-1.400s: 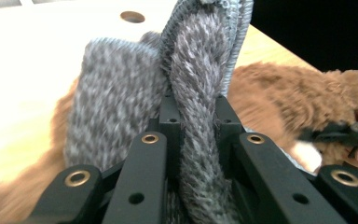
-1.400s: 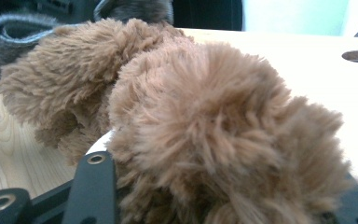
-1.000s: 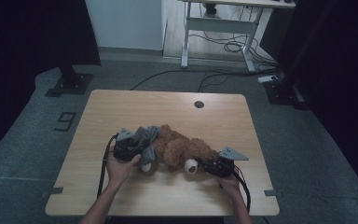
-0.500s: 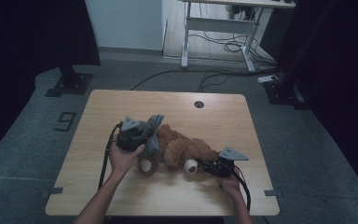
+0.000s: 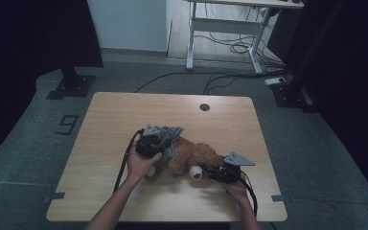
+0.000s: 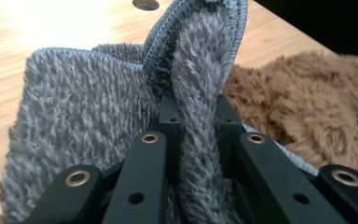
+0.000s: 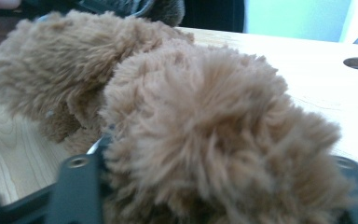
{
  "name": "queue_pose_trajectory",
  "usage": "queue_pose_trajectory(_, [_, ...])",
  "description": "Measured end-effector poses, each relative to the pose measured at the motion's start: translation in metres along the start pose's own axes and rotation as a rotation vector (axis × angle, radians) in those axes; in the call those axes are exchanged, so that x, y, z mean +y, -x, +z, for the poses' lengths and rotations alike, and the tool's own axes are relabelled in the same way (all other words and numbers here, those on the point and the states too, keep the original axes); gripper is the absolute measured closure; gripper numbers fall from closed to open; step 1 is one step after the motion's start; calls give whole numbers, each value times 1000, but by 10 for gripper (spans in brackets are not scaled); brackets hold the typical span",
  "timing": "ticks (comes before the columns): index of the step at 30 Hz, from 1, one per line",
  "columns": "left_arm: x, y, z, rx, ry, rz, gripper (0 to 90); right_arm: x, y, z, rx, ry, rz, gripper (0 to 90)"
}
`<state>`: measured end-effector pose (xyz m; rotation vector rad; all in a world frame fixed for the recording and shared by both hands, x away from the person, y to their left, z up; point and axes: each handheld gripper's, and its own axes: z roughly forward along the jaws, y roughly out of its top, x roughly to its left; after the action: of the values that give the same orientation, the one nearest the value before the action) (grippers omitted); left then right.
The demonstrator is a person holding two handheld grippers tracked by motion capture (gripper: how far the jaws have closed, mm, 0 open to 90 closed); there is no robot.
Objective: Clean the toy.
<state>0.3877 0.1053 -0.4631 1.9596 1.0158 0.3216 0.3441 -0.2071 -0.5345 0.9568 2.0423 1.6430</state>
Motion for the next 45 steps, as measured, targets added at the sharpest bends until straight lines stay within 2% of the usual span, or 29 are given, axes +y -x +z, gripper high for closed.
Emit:
queue_pose_trajectory(3, [-9,5,-4,4,6,27,788,9,-6,-4,-12,-39,10,208])
queue_pose_trajectory(6, [-14,6,-5,2,16,23,790,16,-6,-8,2,-58,34,163])
queue_pose_trajectory(7, [-19,7,-7,4,21,27,791,23,-6,-14,24,-49,60,152])
queue_pose_trajectory(8, [-19,7,-7,4,21,27,791,23,-6,-14,24,-49,60,152])
queue_pose_trajectory(9, [-24,9,-11,-1,29,29,791,31,-5,-23,54,-10,93,153])
queue_pose_trajectory(12, [-28,10,-14,-7,41,22,792,41,-3,-31,56,27,126,152])
queue_pose_trajectory(13, [-31,11,-15,-10,48,18,792,51,-5,-31,20,-5,109,143])
queue_pose_trajectory(15, [-36,12,-18,-19,63,7,792,53,-6,-29,4,-23,97,138])
queue_pose_trajectory(17, [-43,13,-22,-32,78,1,792,58,-9,-15,-17,-117,80,127])
queue_pose_trajectory(18, [-43,13,-22,-32,78,1,792,58,-9,-15,-17,-117,80,127])
queue_pose_trajectory(20, [-47,13,-25,-43,84,0,791,53,-10,-6,-24,-185,81,83])
queue_pose_trajectory(21, [-51,13,-28,-70,92,-11,790,44,-9,-2,-25,-219,93,30])
queue_pose_trajectory(22, [-51,13,-28,-70,92,-11,790,44,-9,-2,-25,-219,93,30])
queue_pose_trajectory(23, [-54,15,-32,-86,93,-9,789,34,-6,-1,-36,-243,118,0])
queue_pose_trajectory(24, [-54,15,-32,-86,93,-9,788,34,-6,-1,-36,-243,118,0])
queue_pose_trajectory(25, [-56,16,-34,-86,94,-2,787,25,-5,0,-16,-260,172,0])
queue_pose_trajectory(26, [-57,17,-36,-85,95,1,787,25,-5,0,-16,-260,172,0])
queue_pose_trajectory(28, [-59,19,-38,-84,96,2,785,19,-5,2,11,-282,225,0])
queue_pose_trajectory(29, [-61,19,-40,-82,96,0,784,14,-5,5,54,-302,257,13])
queue_pose_trajectory(32, [-63,18,-41,-86,100,-13,783,12,-6,7,81,-310,276,58])
queue_pose_trajectory(33, [-64,16,-41,-102,104,-33,783,12,-6,5,94,-309,283,131])
queue_pose_trajectory(34, [-64,16,-41,-102,104,-33,783,12,-6,5,94,-309,283,131])
queue_pose_trajectory(35, [-64,15,-41,-109,105,-40,783,12,-5,3,109,-303,281,233])
queue_pose_trajectory(38, [-65,16,-41,-113,111,-46,782,11,-4,0,110,-285,276,303])
queue_pose_trajectory(39, [-65,17,-42,-111,124,-48,781,9,-5,-2,98,-246,259,357])
queue_pose_trajectory(40, [-65,17,-42,-111,124,-48,779,9,-5,-2,98,-246,259,357])
queue_pose_trajectory(41, [-67,17,-44,-121,149,-50,775,8,-7,-3,73,-200,256,402])
queue_pose_trajectory(44, [-69,18,-46,-119,162,-45,774,7,-8,-4,69,-169,246,432])
queue_pose_trajectory(45, [-69,18,-47,-122,171,-50,774,9,-8,-4,64,-155,215,449])
